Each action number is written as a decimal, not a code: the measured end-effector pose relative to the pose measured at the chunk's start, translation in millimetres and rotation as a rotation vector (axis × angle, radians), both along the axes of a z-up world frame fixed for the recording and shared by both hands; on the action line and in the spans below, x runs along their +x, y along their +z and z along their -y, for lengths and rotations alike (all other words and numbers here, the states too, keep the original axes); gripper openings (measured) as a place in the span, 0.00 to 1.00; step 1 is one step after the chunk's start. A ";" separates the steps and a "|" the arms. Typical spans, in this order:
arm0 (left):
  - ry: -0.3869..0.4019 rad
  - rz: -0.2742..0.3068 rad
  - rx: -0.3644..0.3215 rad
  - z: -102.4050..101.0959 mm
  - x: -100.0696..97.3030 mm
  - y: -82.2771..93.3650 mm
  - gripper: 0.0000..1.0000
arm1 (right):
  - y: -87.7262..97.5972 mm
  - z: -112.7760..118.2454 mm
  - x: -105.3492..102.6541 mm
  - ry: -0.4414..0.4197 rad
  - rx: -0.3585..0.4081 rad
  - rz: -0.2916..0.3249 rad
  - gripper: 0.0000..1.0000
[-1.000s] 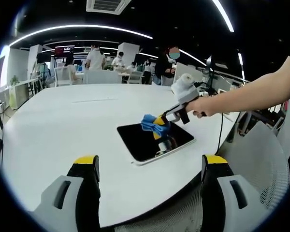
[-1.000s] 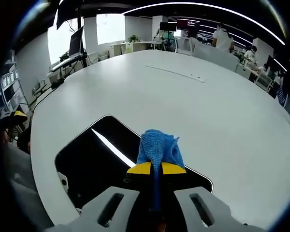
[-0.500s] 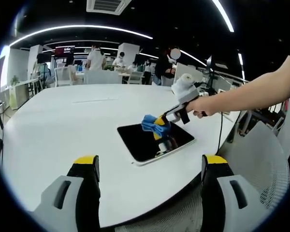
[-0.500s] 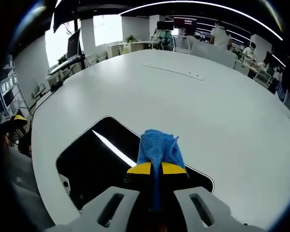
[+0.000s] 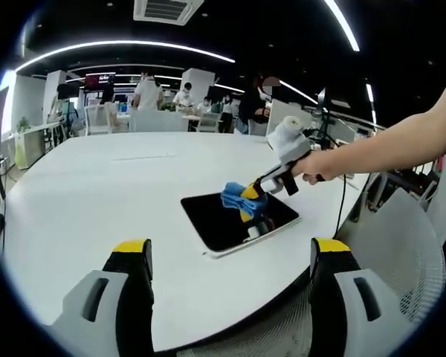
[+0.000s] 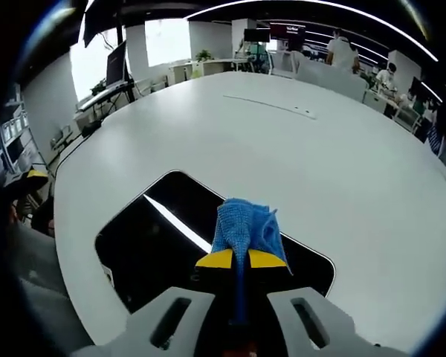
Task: Wipe the mirror surface with the cleaning cloth until all visible marks leave the cleaned area.
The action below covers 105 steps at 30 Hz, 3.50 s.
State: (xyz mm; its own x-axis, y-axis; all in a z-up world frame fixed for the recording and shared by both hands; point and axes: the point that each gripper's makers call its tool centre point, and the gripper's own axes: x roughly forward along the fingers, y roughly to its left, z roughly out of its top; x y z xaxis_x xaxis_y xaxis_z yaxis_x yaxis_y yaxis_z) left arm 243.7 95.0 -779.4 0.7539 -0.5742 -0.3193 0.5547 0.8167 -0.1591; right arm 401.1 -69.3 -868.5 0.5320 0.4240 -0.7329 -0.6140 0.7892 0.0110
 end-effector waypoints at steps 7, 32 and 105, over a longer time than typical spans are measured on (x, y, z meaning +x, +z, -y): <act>0.010 0.005 0.001 -1.8 0.0 0.7 0.88 | -0.2 -1.5 -14.9 0.023 0.007 -0.016 0.00; 0.013 0.008 -0.004 -2.8 -4.2 3.2 0.87 | 1.8 -5.5 -65.3 0.092 0.002 -0.037 0.00; 0.020 -0.010 0.007 -4.8 -3.3 -1.4 0.87 | 1.9 18.9 -105.7 0.197 0.024 -0.036 0.00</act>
State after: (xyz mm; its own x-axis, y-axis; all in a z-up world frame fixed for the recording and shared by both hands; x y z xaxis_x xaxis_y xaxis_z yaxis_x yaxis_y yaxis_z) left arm 240.4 99.8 -780.8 0.7620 -0.5570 -0.3304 0.5368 0.8286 -0.1590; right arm 295.4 -88.1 -866.6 0.4107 0.5352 -0.7381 -0.7553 0.6532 0.0534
